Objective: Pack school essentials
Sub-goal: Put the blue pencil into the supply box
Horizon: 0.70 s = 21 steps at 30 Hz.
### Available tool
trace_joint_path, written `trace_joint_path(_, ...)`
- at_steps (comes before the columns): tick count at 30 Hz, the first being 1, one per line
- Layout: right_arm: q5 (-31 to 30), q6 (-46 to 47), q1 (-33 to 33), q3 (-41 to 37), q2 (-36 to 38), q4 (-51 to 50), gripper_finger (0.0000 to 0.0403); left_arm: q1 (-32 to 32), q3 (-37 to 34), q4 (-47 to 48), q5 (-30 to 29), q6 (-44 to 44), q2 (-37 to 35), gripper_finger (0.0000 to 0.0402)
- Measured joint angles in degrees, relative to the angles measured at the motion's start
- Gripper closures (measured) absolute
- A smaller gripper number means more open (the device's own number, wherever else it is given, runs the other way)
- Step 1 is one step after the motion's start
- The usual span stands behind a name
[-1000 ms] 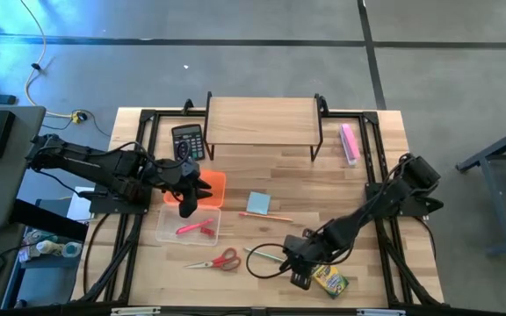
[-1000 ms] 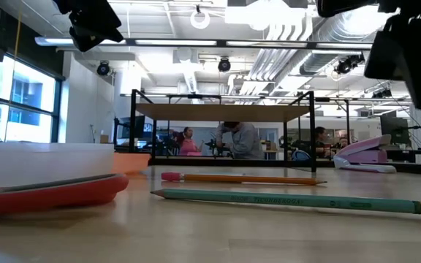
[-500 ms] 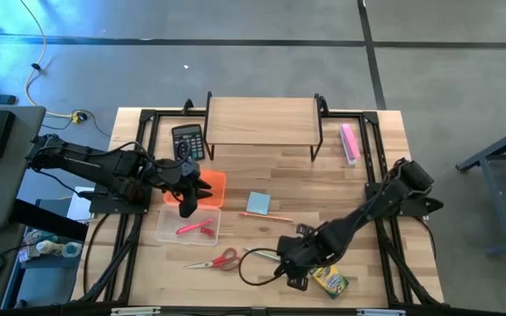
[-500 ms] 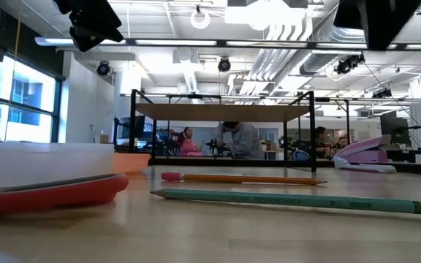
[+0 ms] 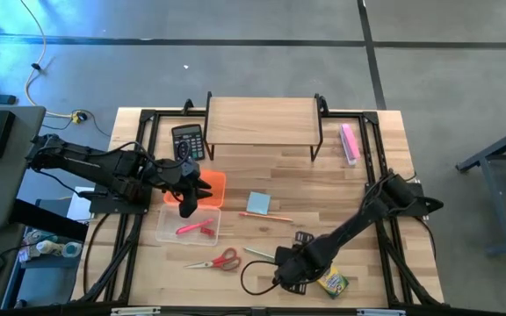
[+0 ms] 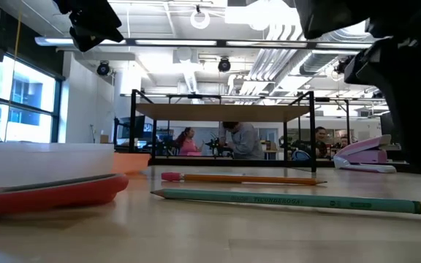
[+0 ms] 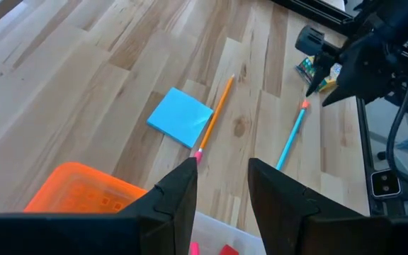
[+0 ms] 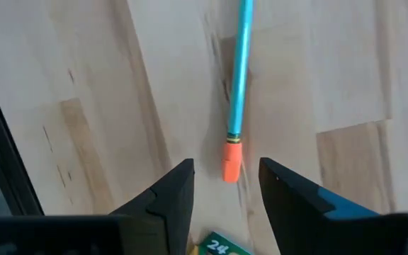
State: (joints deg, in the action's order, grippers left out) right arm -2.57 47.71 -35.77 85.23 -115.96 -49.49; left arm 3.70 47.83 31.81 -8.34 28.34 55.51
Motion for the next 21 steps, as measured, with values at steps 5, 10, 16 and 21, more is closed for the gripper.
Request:
trace_joint_path(5, -0.47, 1.58, 0.02, 0.00, -0.97, -0.02, 0.0254, 0.00, 0.00, 0.00, 0.00, -0.01, 0.00, 0.0287)
trace_joint_path(10, -0.59, 1.75, 0.03, 0.00, -2.37, 0.88, 0.0254, 0.00, 0.00, 0.00, 0.00, -0.02, -0.02, 0.0287)
trace_joint_path(16, 0.42, 2.55, 0.11, 0.11, -4.59, 0.79, 0.0254, 0.00, 0.00, 0.00, 0.00, -0.02, 0.00, 0.0287)
trace_joint_path(21, 1.32, 3.29, 0.15, 0.35, -5.48, 0.39, 0.0256, 0.00, 0.00, 0.02, 0.00, -0.02, 0.00, 0.0287)
